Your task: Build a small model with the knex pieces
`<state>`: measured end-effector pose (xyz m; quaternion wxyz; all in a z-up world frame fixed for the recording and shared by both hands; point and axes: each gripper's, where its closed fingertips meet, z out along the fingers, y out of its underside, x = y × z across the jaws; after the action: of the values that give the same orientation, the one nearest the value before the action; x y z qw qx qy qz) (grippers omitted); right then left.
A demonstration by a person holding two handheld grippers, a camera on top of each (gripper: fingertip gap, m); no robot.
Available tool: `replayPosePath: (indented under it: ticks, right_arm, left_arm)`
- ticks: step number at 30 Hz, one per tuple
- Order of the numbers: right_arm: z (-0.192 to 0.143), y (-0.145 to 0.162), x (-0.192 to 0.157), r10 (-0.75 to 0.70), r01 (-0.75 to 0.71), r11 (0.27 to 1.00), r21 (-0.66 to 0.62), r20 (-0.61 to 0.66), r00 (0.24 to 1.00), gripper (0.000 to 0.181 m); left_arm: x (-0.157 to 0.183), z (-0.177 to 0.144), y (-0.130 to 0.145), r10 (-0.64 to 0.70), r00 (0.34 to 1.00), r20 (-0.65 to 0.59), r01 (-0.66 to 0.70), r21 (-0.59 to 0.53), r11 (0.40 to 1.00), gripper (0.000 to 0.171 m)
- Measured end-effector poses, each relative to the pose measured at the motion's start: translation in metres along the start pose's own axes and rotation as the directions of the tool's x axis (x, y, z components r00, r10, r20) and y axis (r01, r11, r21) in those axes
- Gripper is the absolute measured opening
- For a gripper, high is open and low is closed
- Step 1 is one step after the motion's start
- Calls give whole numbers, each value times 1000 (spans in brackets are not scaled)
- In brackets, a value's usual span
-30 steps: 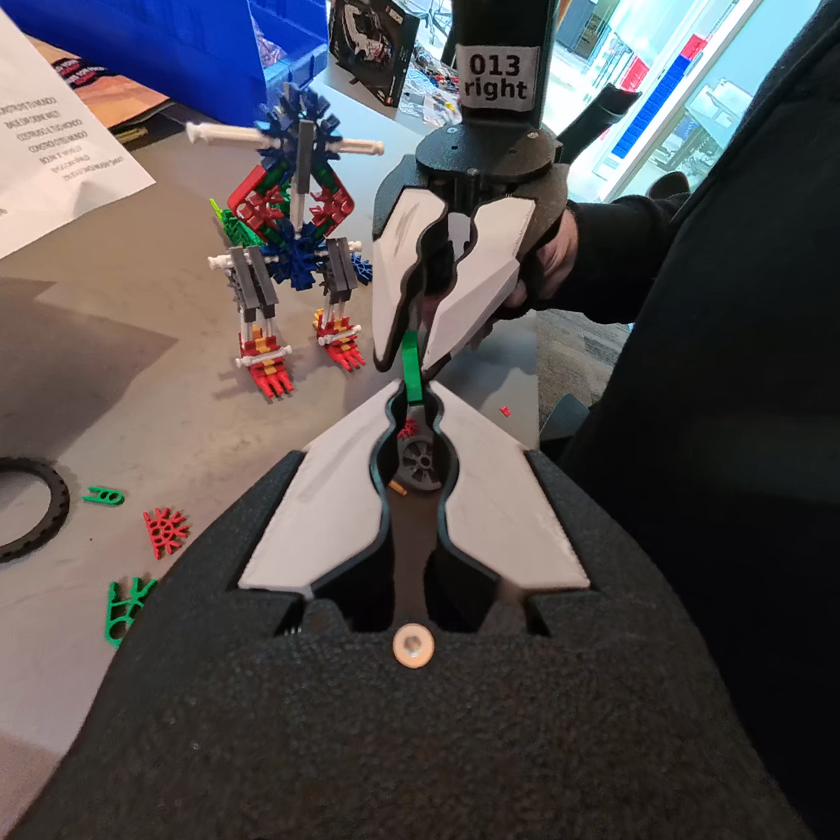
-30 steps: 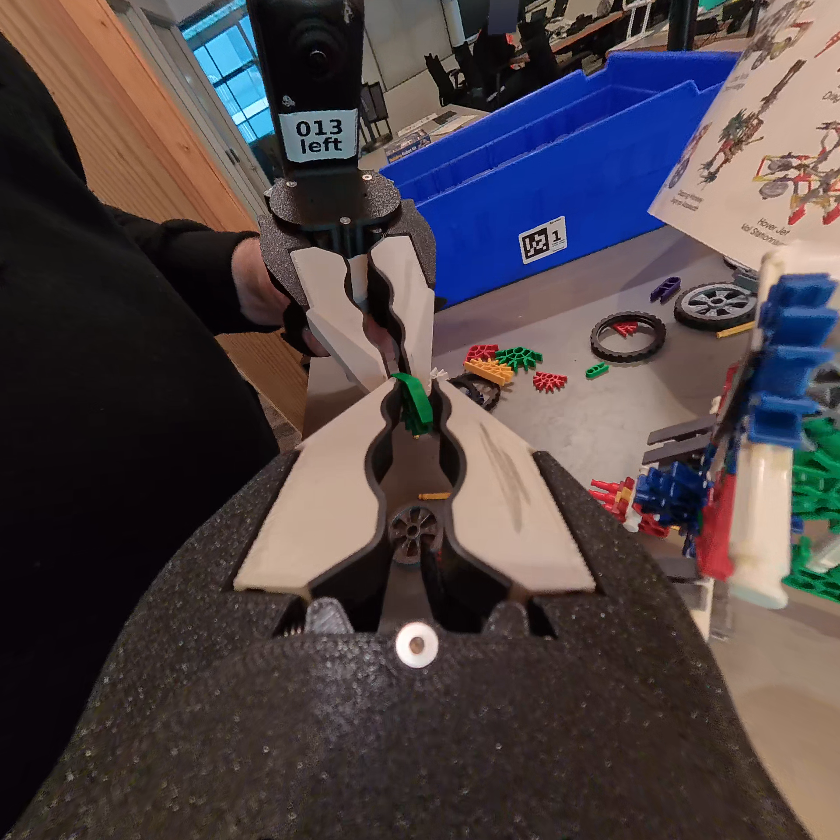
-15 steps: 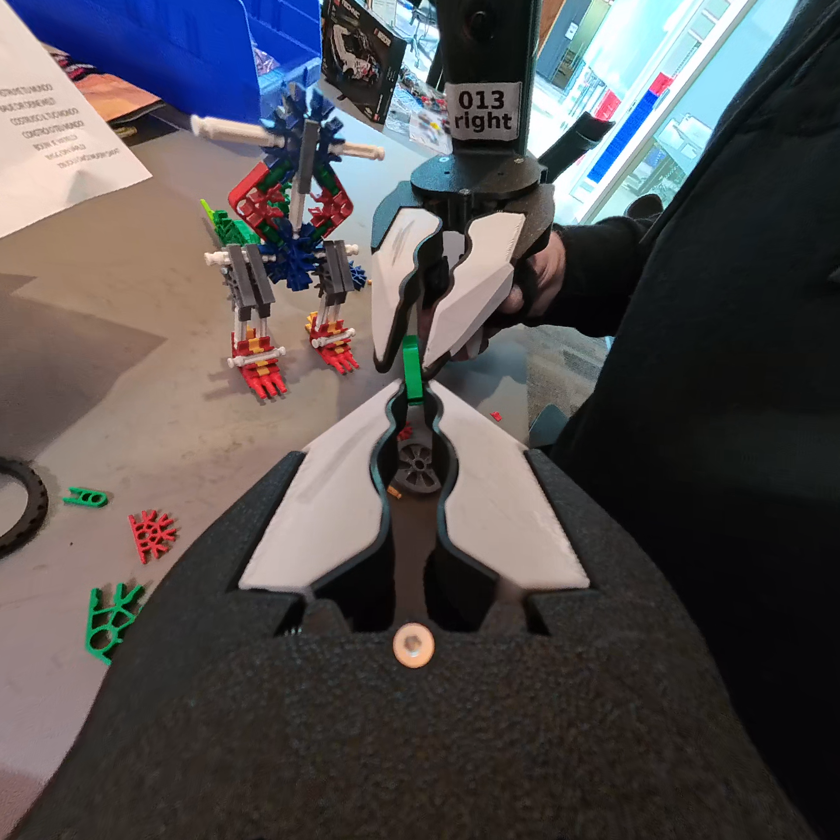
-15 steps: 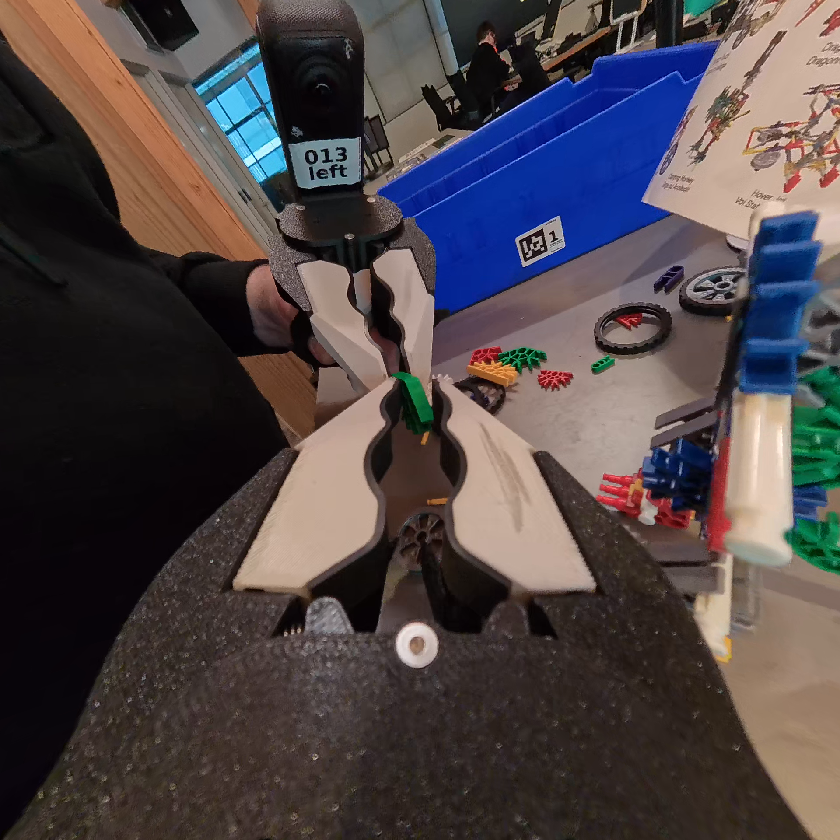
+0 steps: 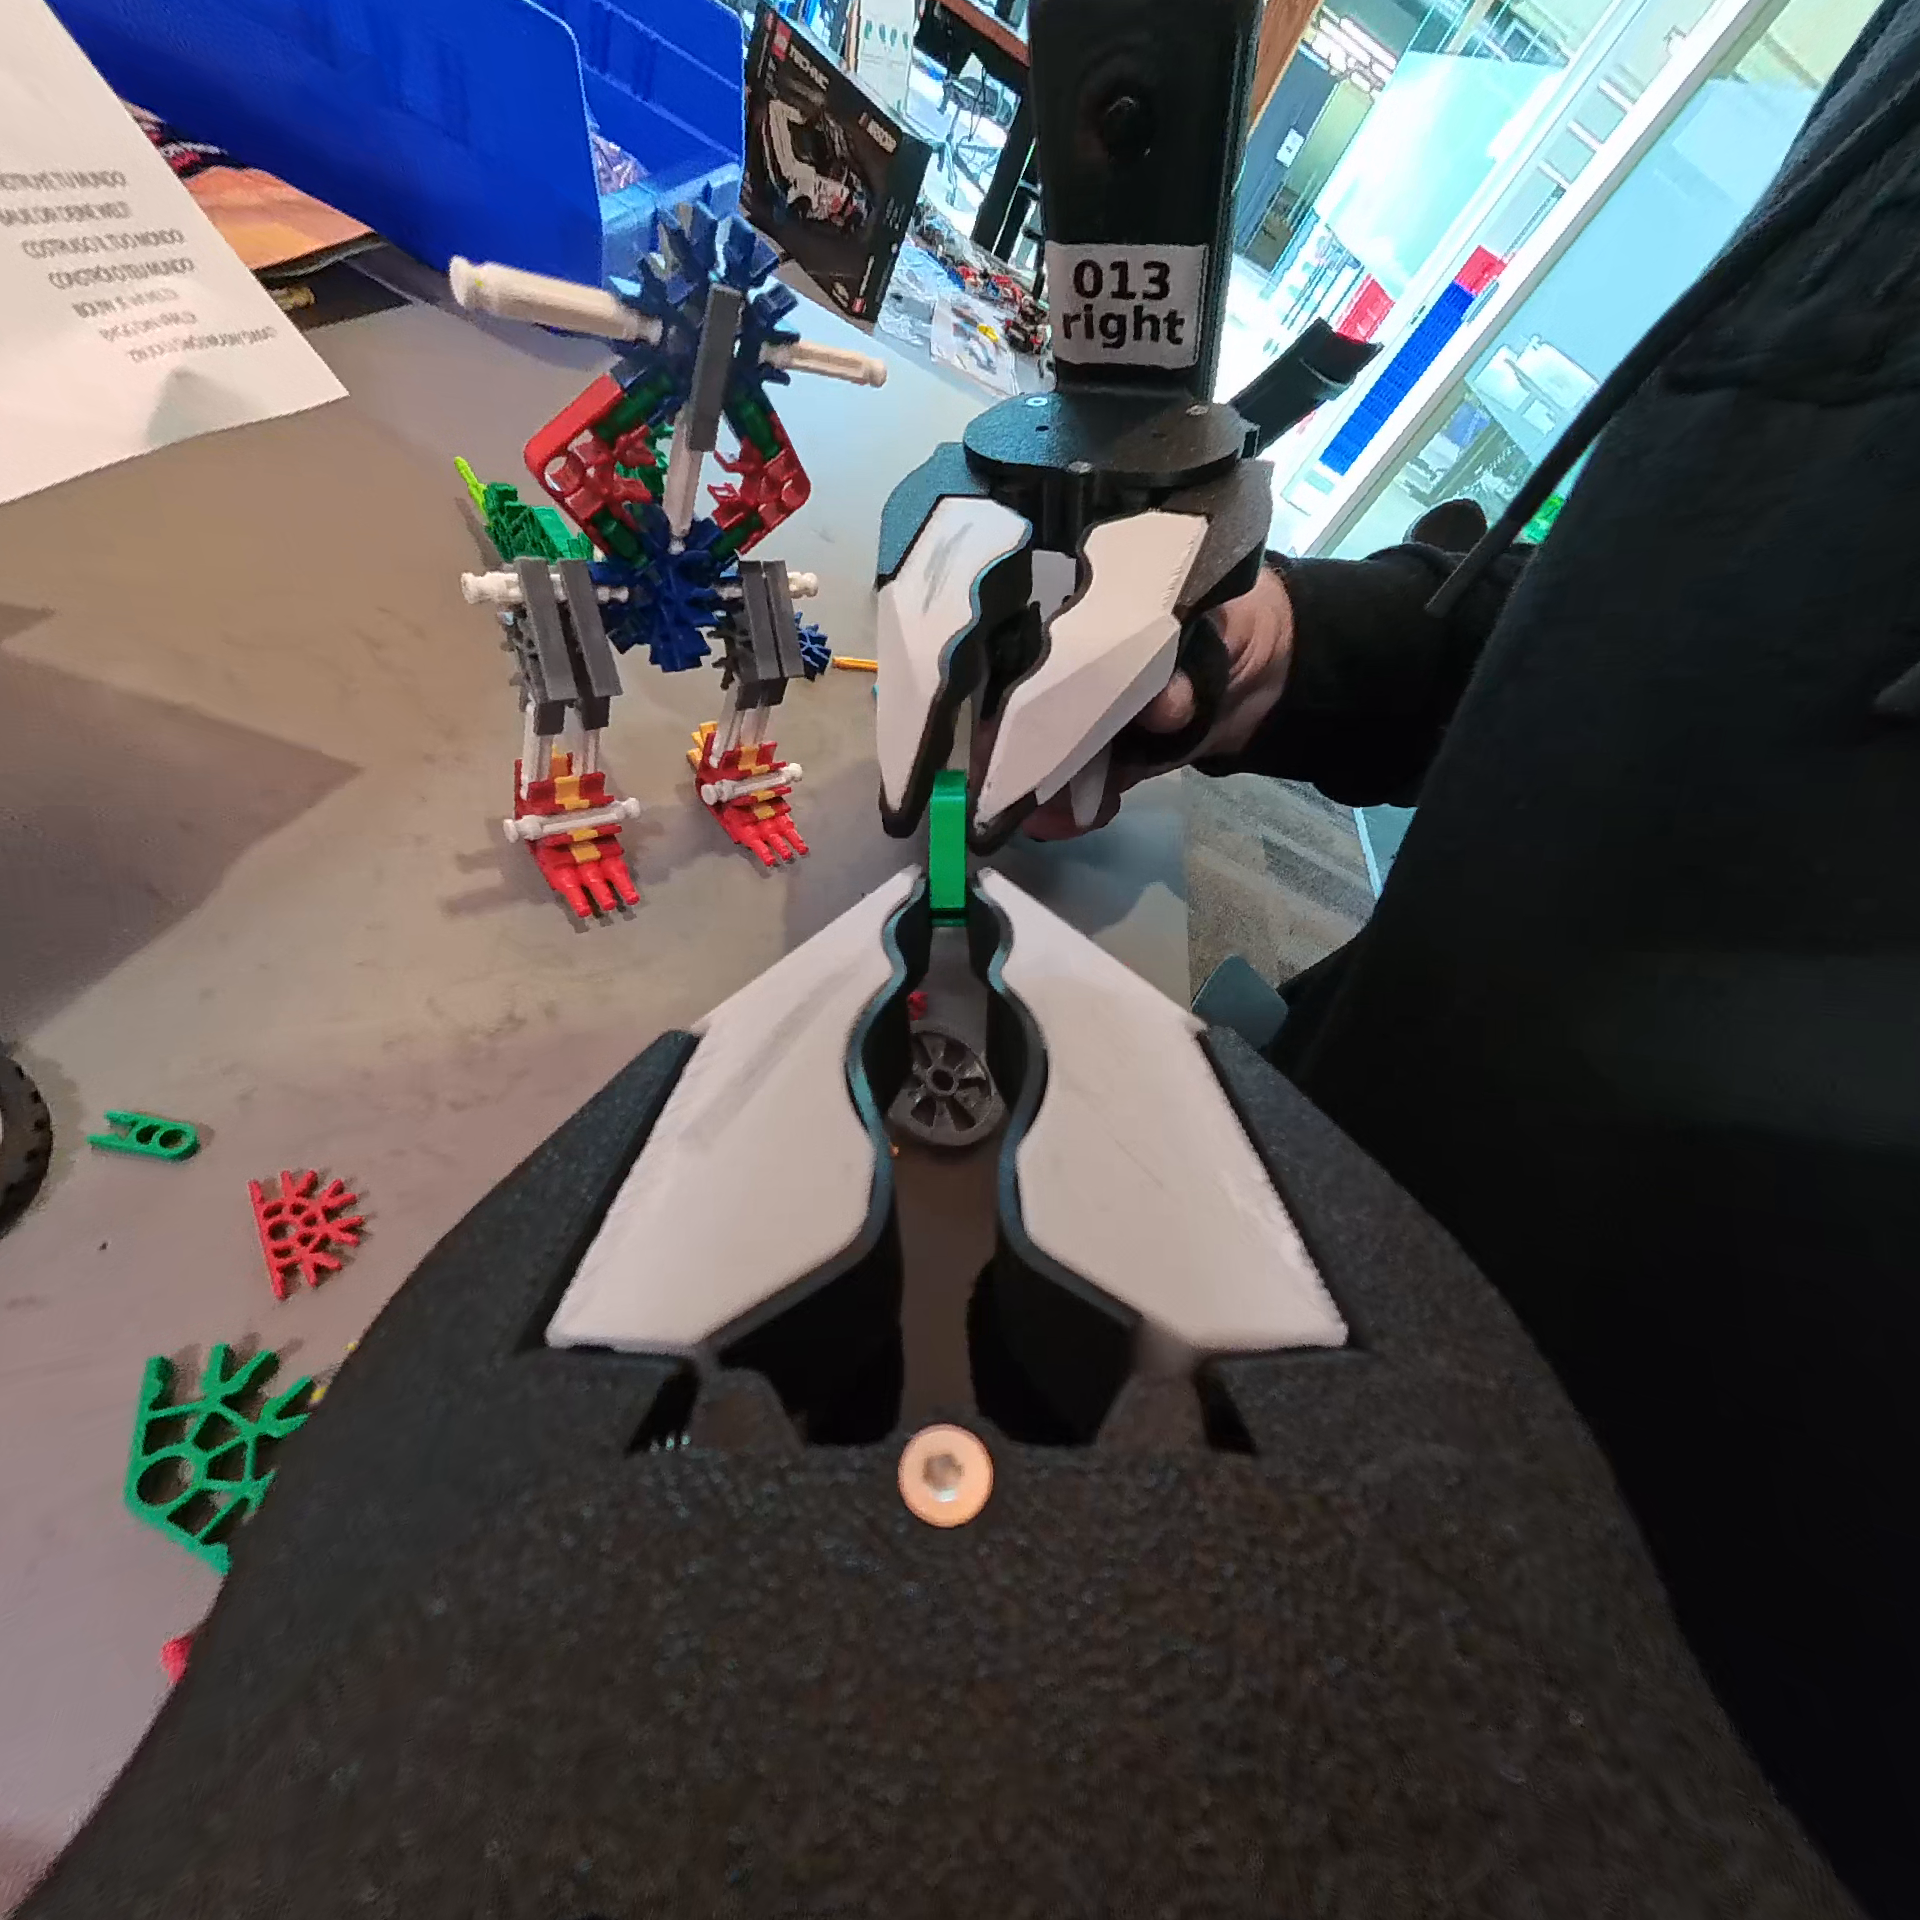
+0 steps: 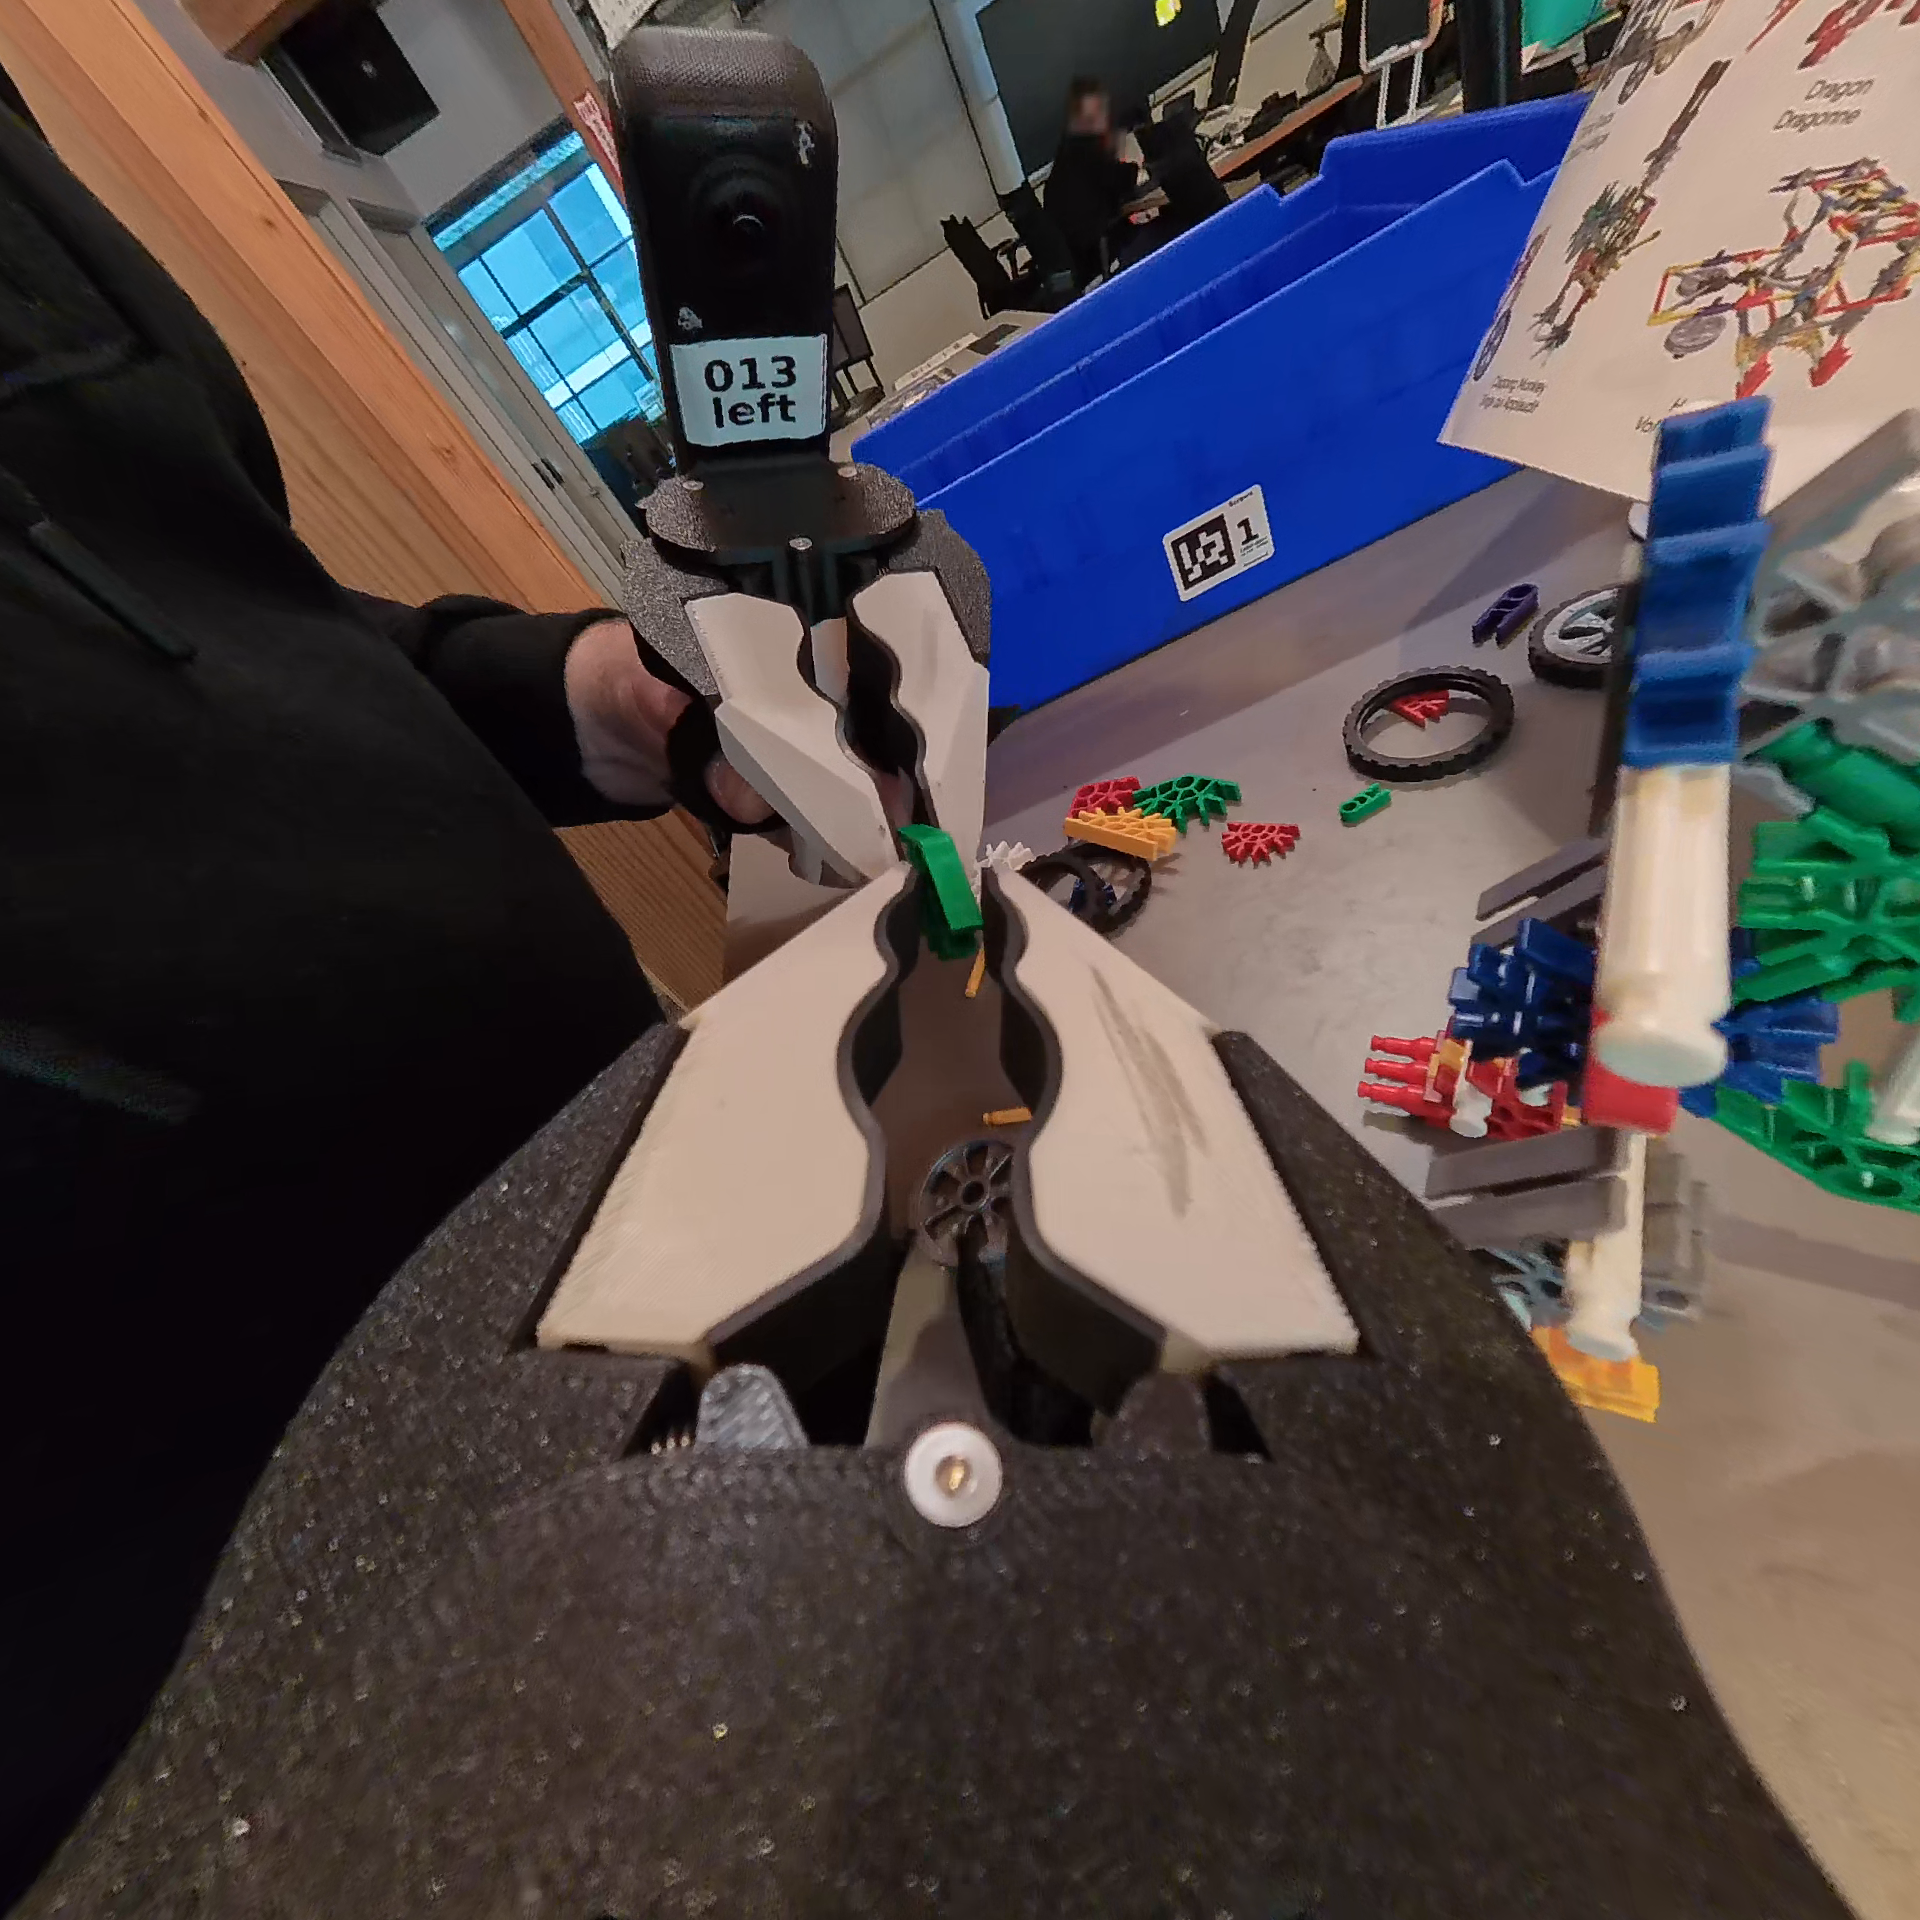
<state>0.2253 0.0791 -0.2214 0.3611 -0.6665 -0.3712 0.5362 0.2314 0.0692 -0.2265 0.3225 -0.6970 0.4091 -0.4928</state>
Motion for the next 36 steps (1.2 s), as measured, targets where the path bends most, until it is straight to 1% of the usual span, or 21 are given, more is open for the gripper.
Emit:
replayPosePath:
  ticks: [12, 24, 36]
  right_arm:
    - [0, 7, 1, 7, -8, 1000, -19, -17, 1000, 10]
    - [-2, 14, 3, 26, -27, 999, -44, -24, 999, 11]
    - [-5, 17, 3, 12, -14, 998, -69, -27, 1000, 9]
  left_arm:
    - [-1, 2, 6, -37, 999, -8, 37, 5, 999, 4]
    - [-1, 6, 10, -44, 999, -15, 44, 0, 999, 3]
    - [-2, 8, 10, -43, 999, -10, 43, -6, 999, 5]
